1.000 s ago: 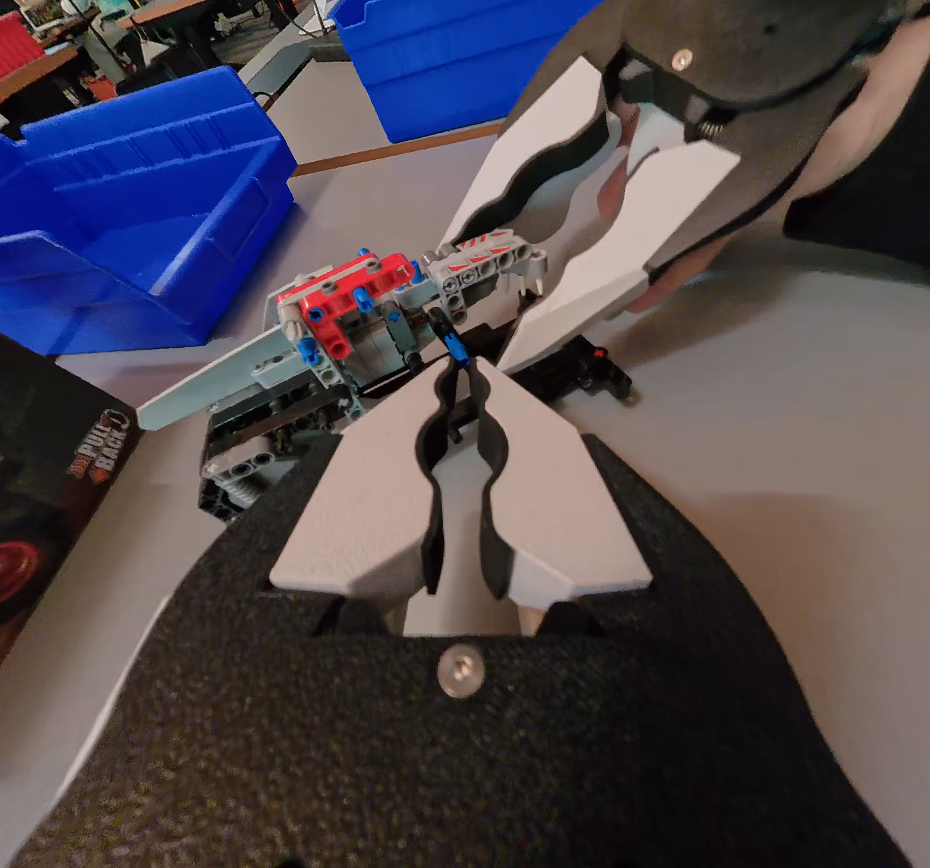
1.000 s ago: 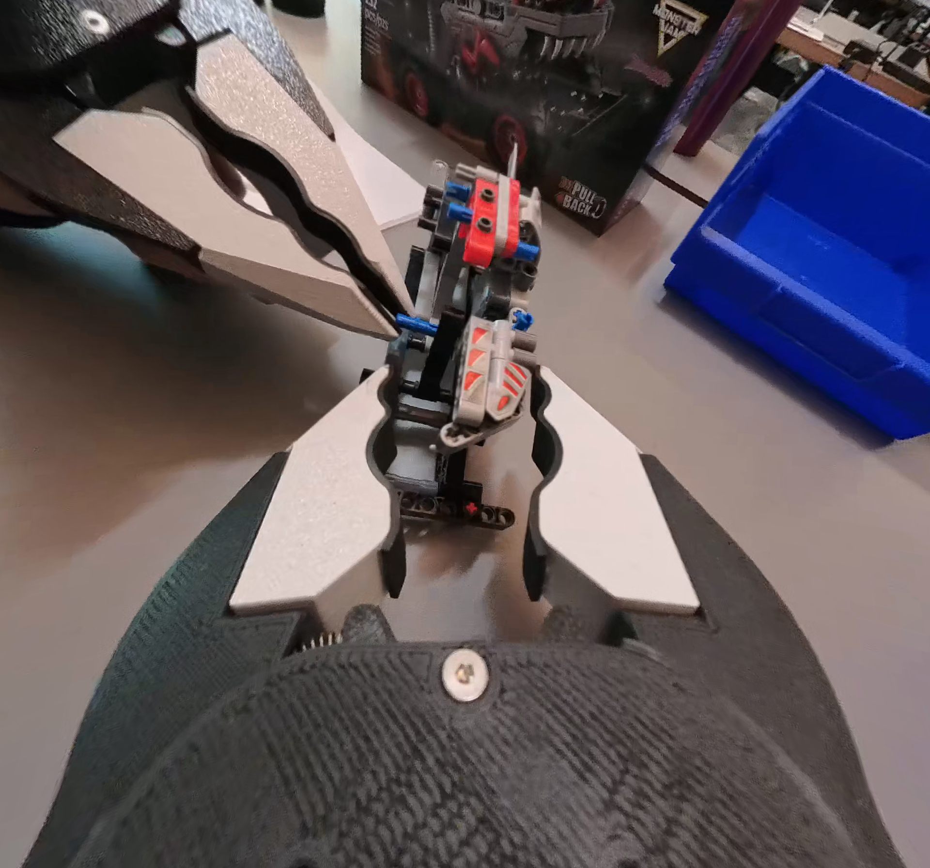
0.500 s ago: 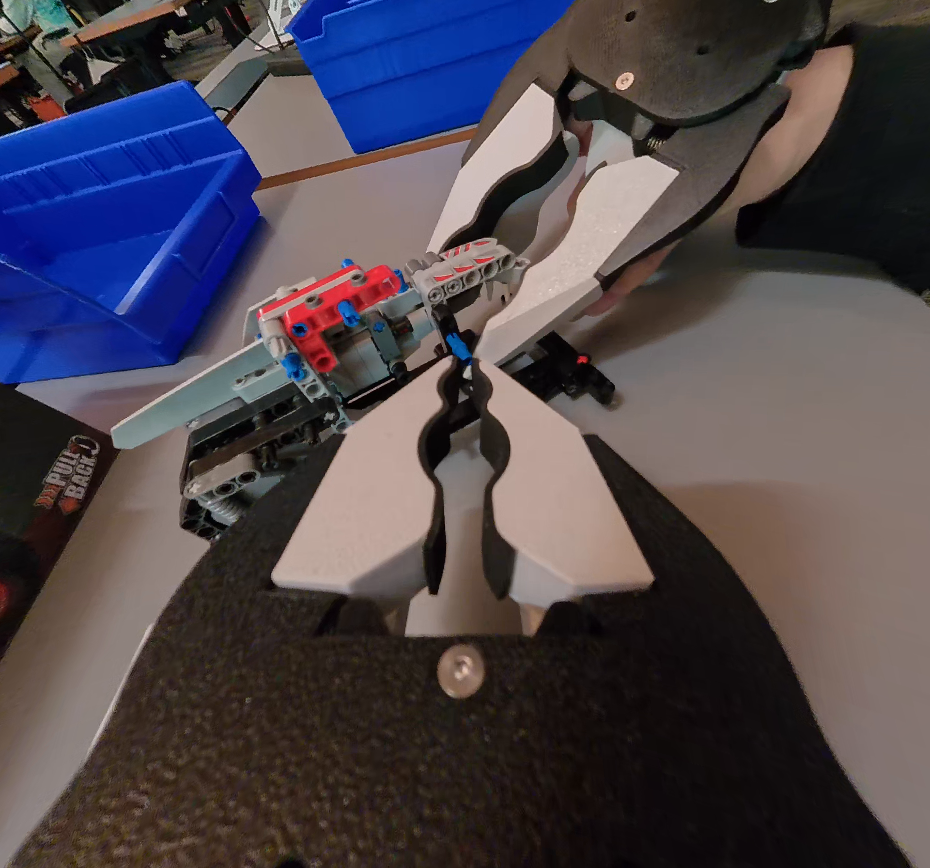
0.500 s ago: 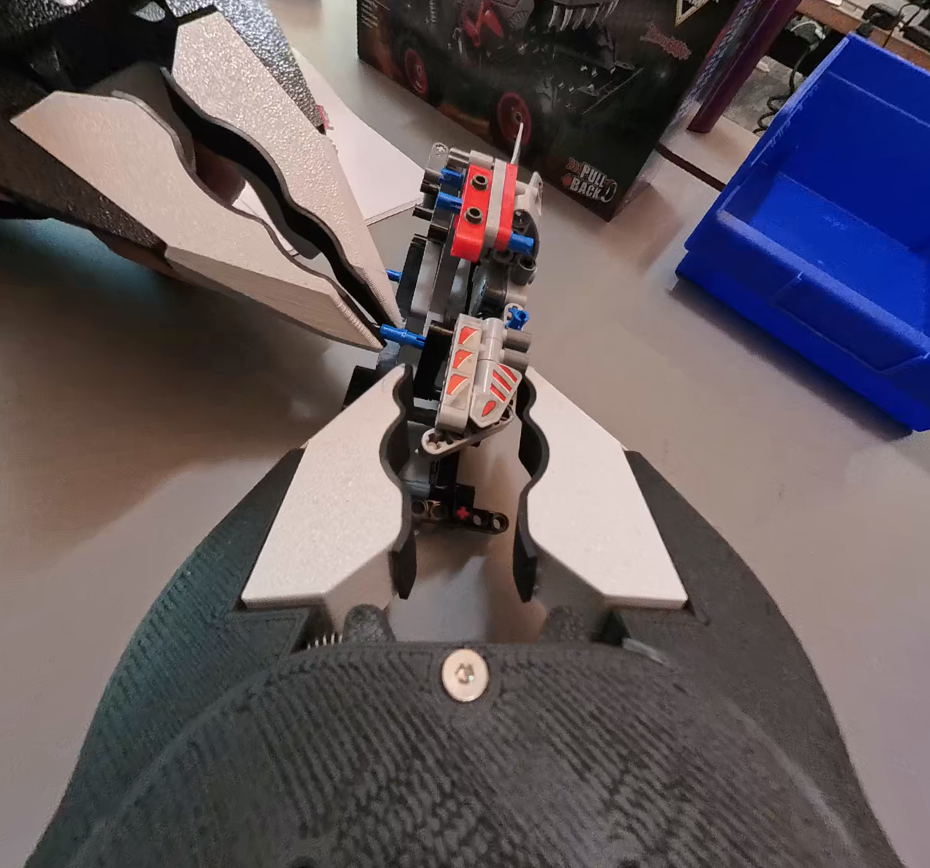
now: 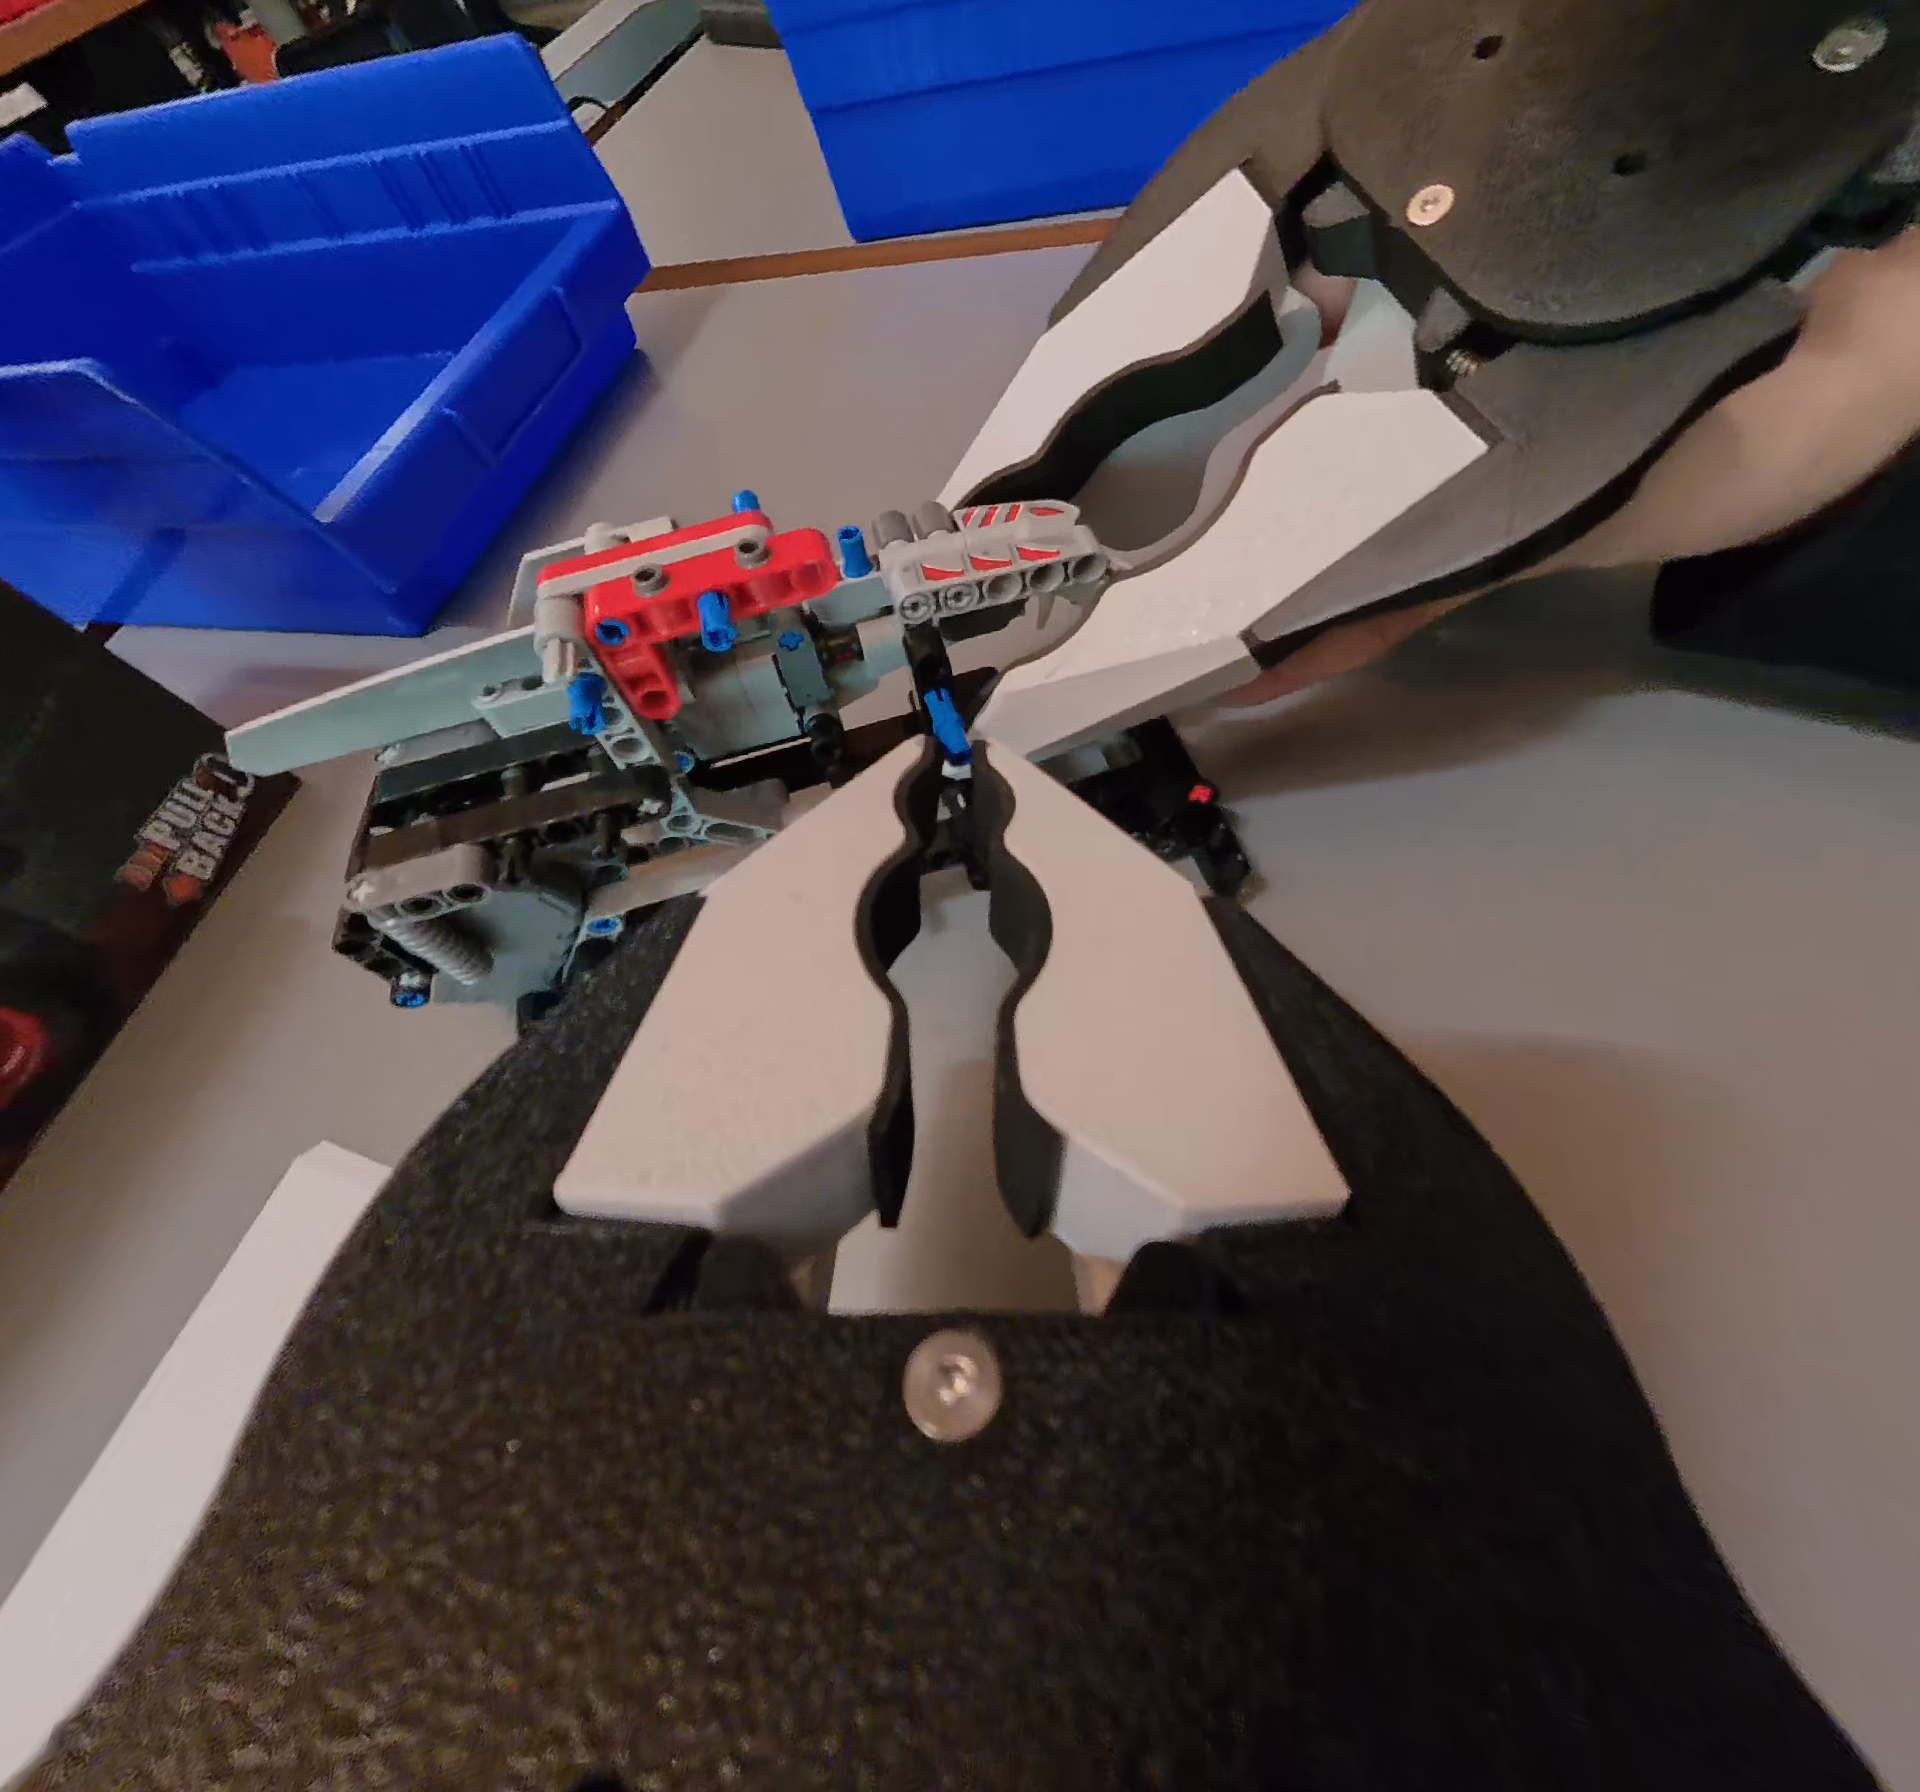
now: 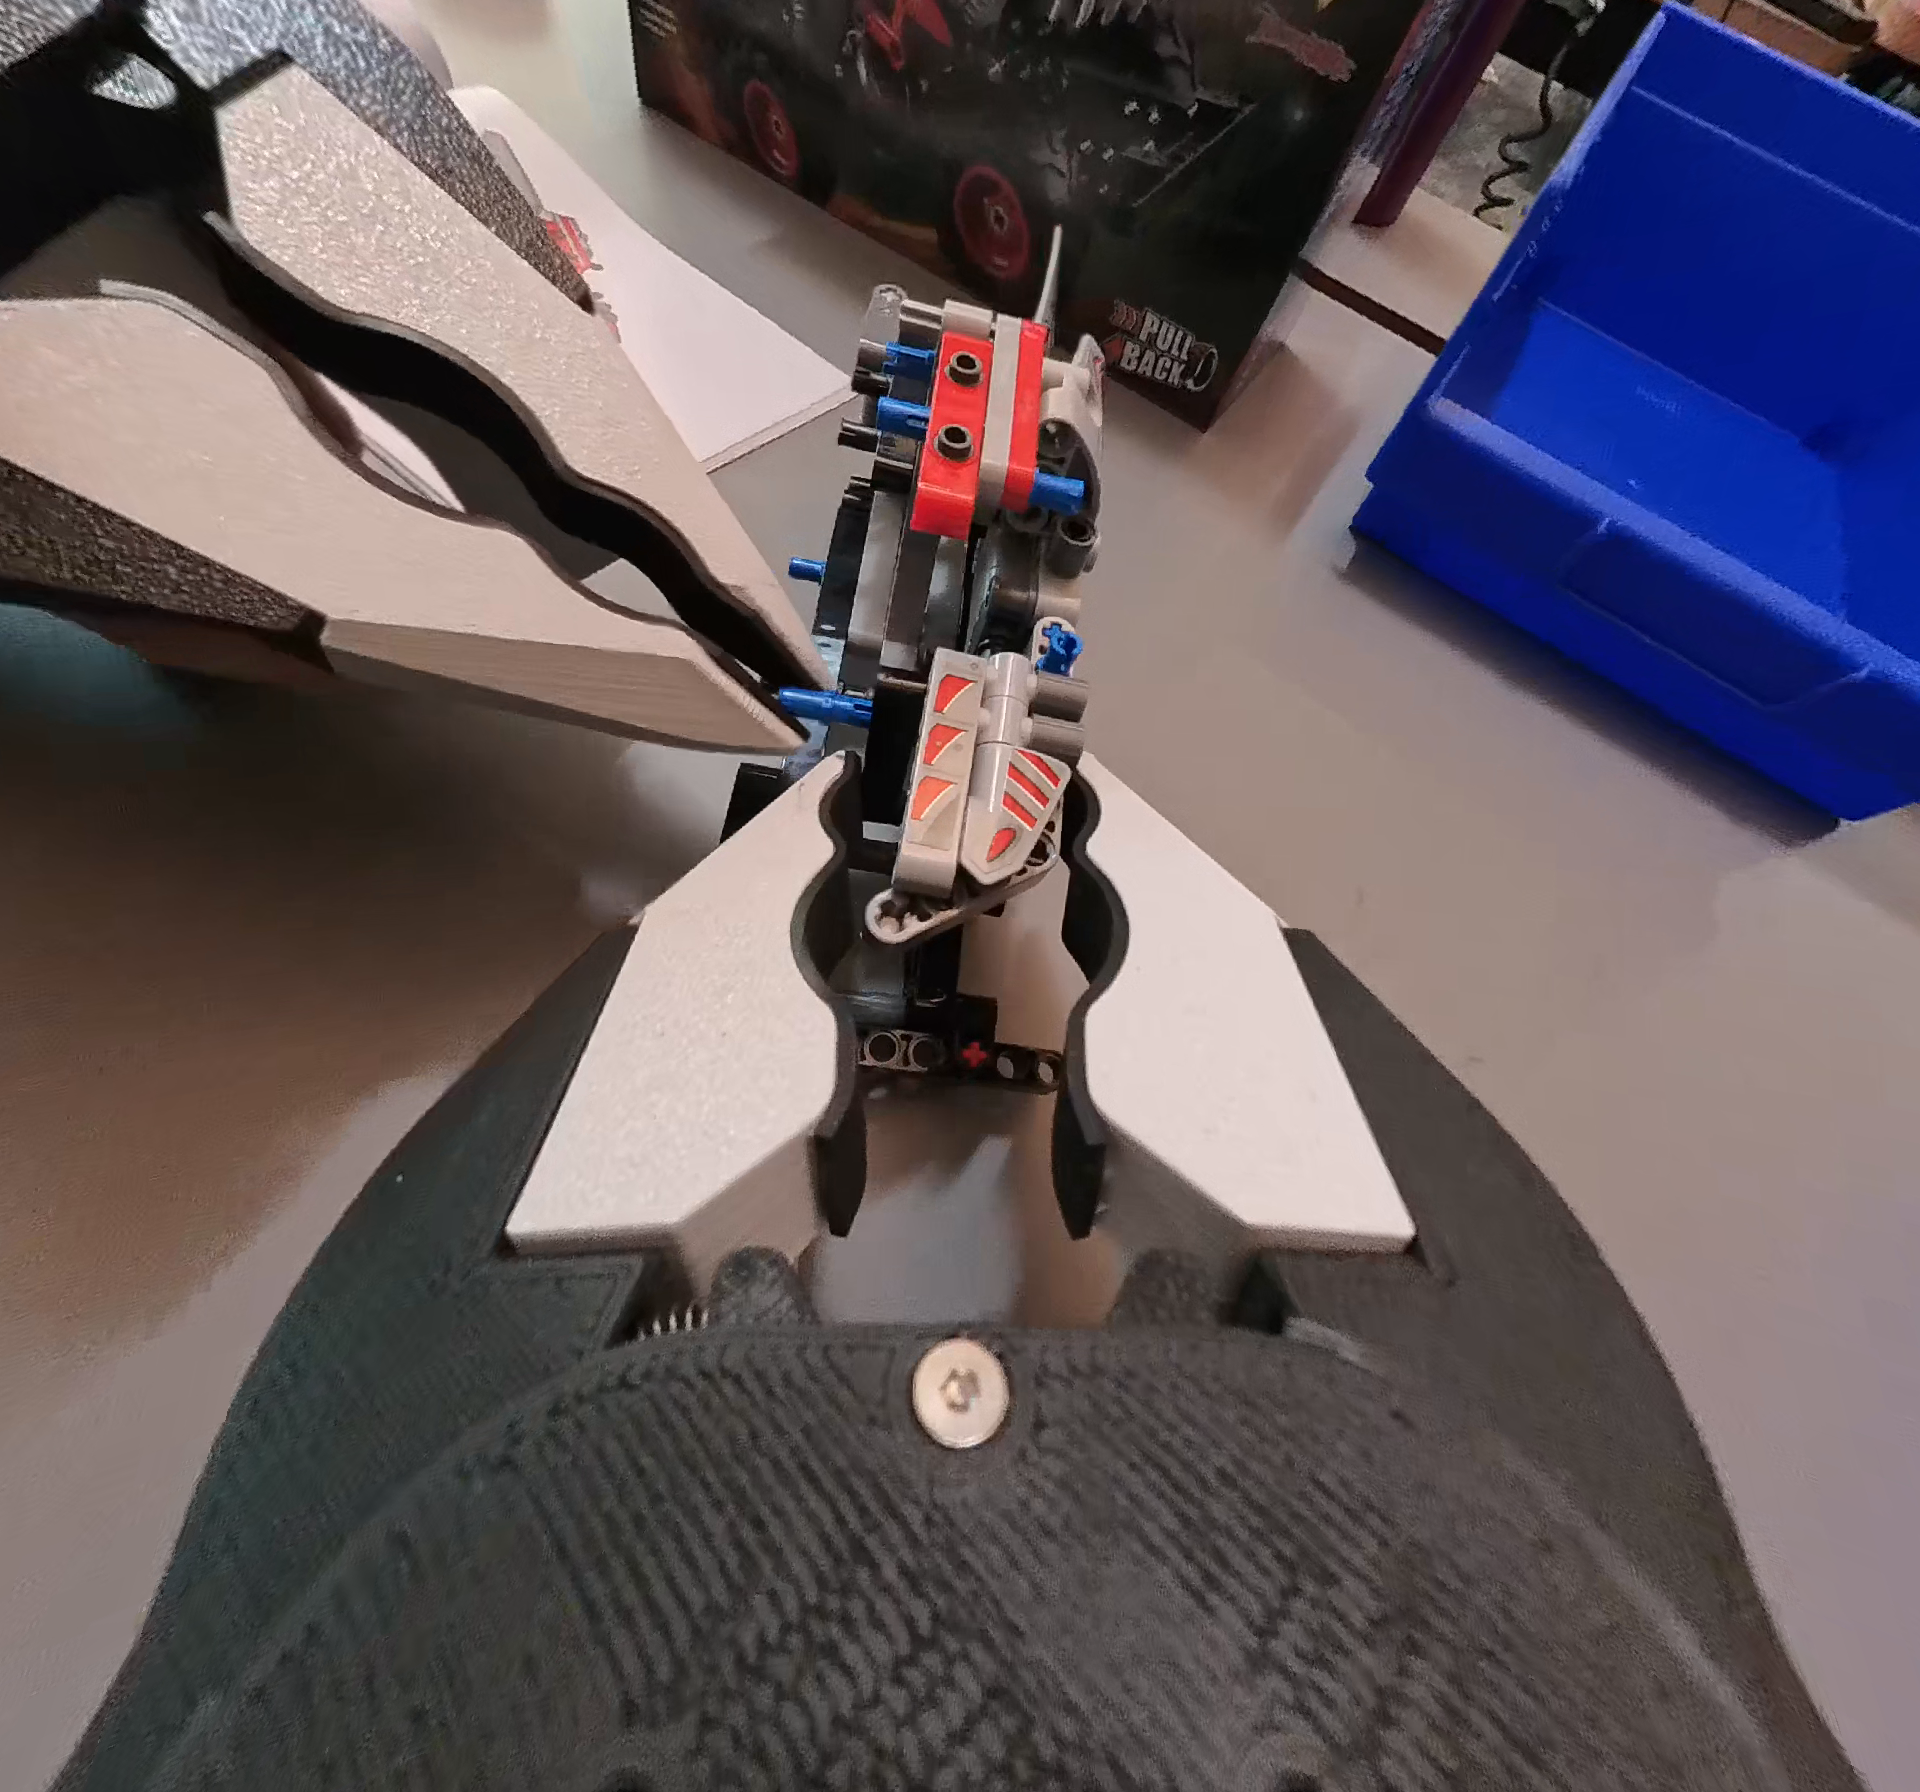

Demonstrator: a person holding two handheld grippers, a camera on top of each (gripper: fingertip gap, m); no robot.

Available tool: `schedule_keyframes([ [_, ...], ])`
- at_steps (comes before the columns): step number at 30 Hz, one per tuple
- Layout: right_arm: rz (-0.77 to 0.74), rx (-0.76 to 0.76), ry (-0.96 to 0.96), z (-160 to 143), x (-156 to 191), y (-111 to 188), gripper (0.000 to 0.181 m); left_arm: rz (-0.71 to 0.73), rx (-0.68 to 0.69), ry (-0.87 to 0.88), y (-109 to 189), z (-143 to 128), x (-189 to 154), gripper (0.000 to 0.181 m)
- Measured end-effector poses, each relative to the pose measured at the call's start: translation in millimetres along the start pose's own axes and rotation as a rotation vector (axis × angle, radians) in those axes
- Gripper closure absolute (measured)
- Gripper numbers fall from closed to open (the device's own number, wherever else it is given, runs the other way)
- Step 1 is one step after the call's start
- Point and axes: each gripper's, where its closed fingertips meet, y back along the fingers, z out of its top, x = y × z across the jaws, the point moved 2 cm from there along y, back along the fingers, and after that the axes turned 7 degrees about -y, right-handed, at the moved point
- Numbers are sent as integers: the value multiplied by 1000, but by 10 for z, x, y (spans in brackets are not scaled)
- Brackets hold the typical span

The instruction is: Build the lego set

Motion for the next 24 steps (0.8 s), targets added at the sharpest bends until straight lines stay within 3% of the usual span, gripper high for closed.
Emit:
schedule_keyframes([
  [19, -58, 5, -17, 32, -16, -68, 146, 26, 15, 75, -25, -45, 152, 179],
  [24, -75, 6, -15, 40, -19, -83, 146, 29, 16, 1, -43, -50, 163, 180],
])
